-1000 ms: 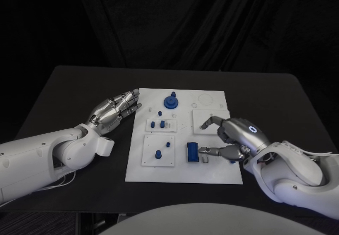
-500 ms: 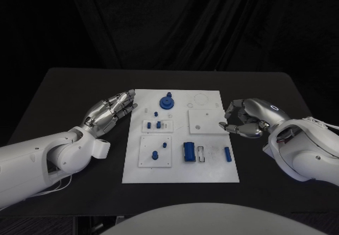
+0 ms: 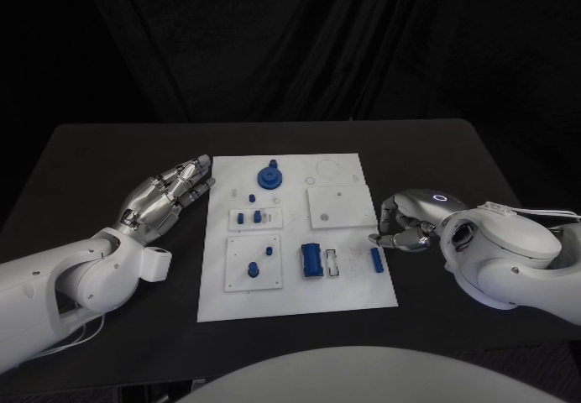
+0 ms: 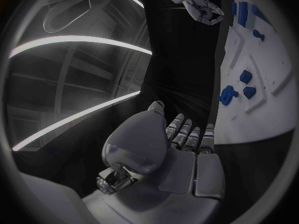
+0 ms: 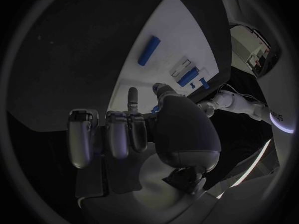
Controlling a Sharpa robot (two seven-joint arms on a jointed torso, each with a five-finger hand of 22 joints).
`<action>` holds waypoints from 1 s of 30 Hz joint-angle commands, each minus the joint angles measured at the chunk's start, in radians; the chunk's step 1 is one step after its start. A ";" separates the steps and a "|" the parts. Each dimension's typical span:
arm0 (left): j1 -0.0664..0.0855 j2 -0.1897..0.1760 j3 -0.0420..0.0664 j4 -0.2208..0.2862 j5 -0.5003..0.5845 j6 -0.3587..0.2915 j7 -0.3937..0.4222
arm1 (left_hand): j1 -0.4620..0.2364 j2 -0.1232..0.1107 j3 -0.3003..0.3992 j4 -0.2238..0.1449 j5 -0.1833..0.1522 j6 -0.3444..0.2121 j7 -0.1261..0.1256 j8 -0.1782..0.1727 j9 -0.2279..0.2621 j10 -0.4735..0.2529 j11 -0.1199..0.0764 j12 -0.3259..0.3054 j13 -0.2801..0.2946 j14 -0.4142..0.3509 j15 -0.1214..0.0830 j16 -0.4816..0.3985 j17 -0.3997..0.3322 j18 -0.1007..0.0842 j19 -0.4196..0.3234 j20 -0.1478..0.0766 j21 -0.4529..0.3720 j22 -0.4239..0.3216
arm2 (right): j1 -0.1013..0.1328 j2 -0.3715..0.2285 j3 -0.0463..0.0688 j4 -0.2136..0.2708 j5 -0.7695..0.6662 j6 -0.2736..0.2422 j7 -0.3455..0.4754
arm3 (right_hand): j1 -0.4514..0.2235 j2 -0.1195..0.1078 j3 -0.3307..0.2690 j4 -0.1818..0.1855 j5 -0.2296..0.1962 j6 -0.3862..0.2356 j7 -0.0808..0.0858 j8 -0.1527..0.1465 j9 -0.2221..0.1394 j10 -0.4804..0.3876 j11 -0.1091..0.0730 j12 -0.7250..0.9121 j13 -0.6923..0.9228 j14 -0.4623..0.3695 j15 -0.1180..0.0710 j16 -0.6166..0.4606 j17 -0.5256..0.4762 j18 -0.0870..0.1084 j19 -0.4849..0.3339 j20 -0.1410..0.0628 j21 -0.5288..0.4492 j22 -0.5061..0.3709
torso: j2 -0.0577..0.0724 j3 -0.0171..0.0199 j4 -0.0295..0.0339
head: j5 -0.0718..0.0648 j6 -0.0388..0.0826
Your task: Assemble the parts on the task board
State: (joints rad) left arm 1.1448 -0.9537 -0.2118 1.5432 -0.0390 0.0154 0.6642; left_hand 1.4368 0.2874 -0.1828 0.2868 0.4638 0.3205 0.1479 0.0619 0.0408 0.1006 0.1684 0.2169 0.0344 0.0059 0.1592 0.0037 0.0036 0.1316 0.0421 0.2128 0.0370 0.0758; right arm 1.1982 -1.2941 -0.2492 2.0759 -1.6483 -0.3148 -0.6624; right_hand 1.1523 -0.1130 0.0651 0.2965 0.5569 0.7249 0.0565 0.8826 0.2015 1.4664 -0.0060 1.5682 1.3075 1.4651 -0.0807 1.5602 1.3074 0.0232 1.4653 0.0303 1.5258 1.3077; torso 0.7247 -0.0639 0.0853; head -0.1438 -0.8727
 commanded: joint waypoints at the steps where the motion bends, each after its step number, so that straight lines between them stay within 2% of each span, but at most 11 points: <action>1: -0.001 0.003 0.001 0.000 -0.014 -0.002 0.023 | 0.009 0.001 0.005 0.001 0.005 0.007 0.041 0.003 0.001 0.004 0.002 0.005 0.001 0.007 0.001 0.002 0.001 -0.005 0.006 0.002 0.006 -0.001 | -0.010 0.004 0.000 0.004 -0.075 0.061 -0.103 | -0.011 0.002 0.003 -0.003 -0.003 0.008 0.001 -0.009 0.002 0.104 -0.007 0.003 0.263 0.102 -0.006 0.002 0.243 -0.012 0.087 -0.006 0.003 0.248 | 0.002 0.0025 -0.0018 | -0.012 0.000; 7: -0.001 0.004 0.001 -0.002 -0.014 0.000 0.020 | 0.009 0.001 0.005 0.001 0.005 0.007 0.041 0.003 0.001 0.004 0.002 0.005 0.001 0.007 0.001 0.002 0.001 -0.005 0.006 0.002 0.006 -0.001 | -0.029 0.012 0.000 0.003 -0.085 0.081 -0.107 | -0.028 -0.001 0.000 -0.002 -0.016 0.021 0.002 -0.039 0.006 0.104 -0.006 0.003 0.263 0.100 -0.006 -0.002 0.234 -0.010 0.083 -0.007 -0.004 0.246 | 0.003 0.0016 -0.0012 | -0.025 0.000; 10: -0.001 0.005 0.001 -0.003 -0.014 0.002 0.017 | 0.011 0.001 0.006 0.001 0.006 0.006 0.041 0.003 0.000 0.004 0.003 0.005 0.000 0.006 0.001 0.002 0.001 -0.005 0.006 0.002 0.006 -0.001 | -0.040 0.015 0.000 0.002 -0.087 0.087 -0.108 | -0.039 0.003 0.002 -0.002 -0.020 0.025 0.005 -0.072 0.004 0.104 -0.004 0.003 0.263 0.099 -0.004 -0.005 0.226 -0.009 0.082 -0.005 -0.007 0.244 | 0.003 0.0025 -0.0008 | -0.027 0.000; 11: -0.001 0.005 0.001 -0.003 -0.014 0.002 0.016 | 0.011 0.001 0.006 0.001 0.006 0.006 0.041 0.003 0.000 0.004 0.003 0.005 0.000 0.006 0.001 0.002 0.001 -0.005 0.006 0.002 0.006 -0.001 | -0.042 0.016 0.000 0.002 -0.088 0.088 -0.108 | -0.040 0.003 0.003 -0.002 -0.019 0.027 0.005 -0.078 0.004 0.104 -0.004 0.003 0.263 0.098 -0.003 -0.005 0.226 -0.009 0.082 -0.005 -0.006 0.245 | 0.003 0.0030 -0.0006 | -0.026 0.000; 12: -0.001 0.005 0.001 -0.004 -0.014 0.002 0.015 | 0.011 0.001 0.006 0.001 0.006 0.003 0.041 0.002 0.000 0.003 0.003 0.003 0.000 0.006 0.002 0.002 0.001 -0.006 0.006 0.003 0.006 -0.001 | -0.046 0.017 0.000 0.001 -0.088 0.091 -0.108 | -0.049 0.007 0.004 -0.002 -0.015 0.034 0.007 -0.098 0.004 0.104 -0.002 0.003 0.263 0.098 -0.002 -0.006 0.224 -0.009 0.081 -0.004 -0.008 0.244 | 0.003 0.0034 -0.0005 | -0.026 0.000; 16: -0.001 0.006 0.001 -0.004 -0.014 0.004 0.009 | 0.014 0.001 0.007 0.000 0.006 -0.001 0.041 0.001 -0.001 0.001 0.005 0.000 0.000 0.005 0.003 0.001 0.000 -0.006 0.006 0.004 0.006 -0.002 | -0.062 0.021 0.000 -0.002 -0.097 0.102 -0.109 | -0.052 0.007 0.010 -0.003 -0.011 0.051 0.011 -0.147 0.003 0.104 0.001 0.003 0.263 0.097 0.001 -0.007 0.220 -0.008 0.079 -0.001 -0.010 0.243 | 0.003 0.0038 -0.0019 | -0.022 0.000; 18: -0.001 0.007 0.001 -0.005 -0.014 0.005 0.006 | 0.015 0.001 0.007 0.000 0.007 -0.002 0.040 0.000 -0.001 0.000 0.005 -0.002 -0.001 0.005 0.004 0.001 0.000 -0.007 0.005 0.004 0.006 -0.002 | -0.068 0.025 0.000 -0.004 -0.100 0.106 -0.110 | -0.052 0.007 0.012 -0.003 -0.008 0.054 0.013 -0.164 0.002 0.104 0.002 0.003 0.263 0.097 0.002 -0.008 0.218 -0.008 0.079 0.000 -0.011 0.243 | 0.003 0.0038 -0.0023 | -0.022 0.000; 24: -0.001 0.007 0.001 -0.006 -0.014 0.007 0.000 | 0.017 0.001 0.008 0.000 0.007 -0.004 0.040 -0.001 -0.001 -0.001 0.005 -0.004 -0.001 0.005 0.004 0.001 0.000 -0.007 0.005 0.004 0.005 -0.003 | -0.079 0.034 0.000 -0.011 -0.103 0.113 -0.110 | -0.046 0.006 0.016 -0.004 0.005 0.063 0.016 -0.195 0.002 0.104 0.005 0.003 0.263 0.096 0.003 -0.010 0.212 -0.006 0.076 0.002 -0.015 0.241 | 0.002 0.0040 -0.0042 | -0.019 0.000; 30: -0.002 0.007 0.001 -0.007 -0.014 0.009 -0.005 | 0.018 0.001 0.009 0.000 0.007 -0.006 0.040 -0.001 -0.002 -0.003 0.006 -0.006 -0.001 0.004 0.005 0.001 0.000 -0.007 0.005 0.004 0.005 -0.003 | -0.087 0.041 0.000 -0.017 -0.104 0.116 -0.110 | -0.038 0.006 0.024 -0.004 0.039 0.076 0.018 -0.231 0.006 0.104 0.008 0.003 0.263 0.095 0.005 -0.012 0.208 -0.006 0.075 0.004 -0.016 0.240 | 0.002 0.0039 -0.0028 | -0.017 0.000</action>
State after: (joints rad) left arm 1.1446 -0.9482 -0.2117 1.5350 -0.0498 0.0161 0.6559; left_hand 1.4446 0.2875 -0.1800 0.2840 0.4672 0.3203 0.1481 0.0619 0.0406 0.1005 0.1684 0.2167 0.0340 0.0058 0.1591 0.0037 0.0036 0.1317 0.0419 0.2128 0.0370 0.0744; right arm 1.1178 -1.2541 -0.2467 2.0609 -1.7413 -0.2216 -0.6796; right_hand 1.1089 -0.1064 0.0833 0.2924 0.5941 0.7949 0.0760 0.6572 0.2093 1.4665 -0.0058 1.5682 1.3075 1.4652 -0.0805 1.5525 1.3074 0.0235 1.4652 0.0304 1.5128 1.3075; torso 0.7265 -0.0600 0.0821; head -0.1615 -0.8727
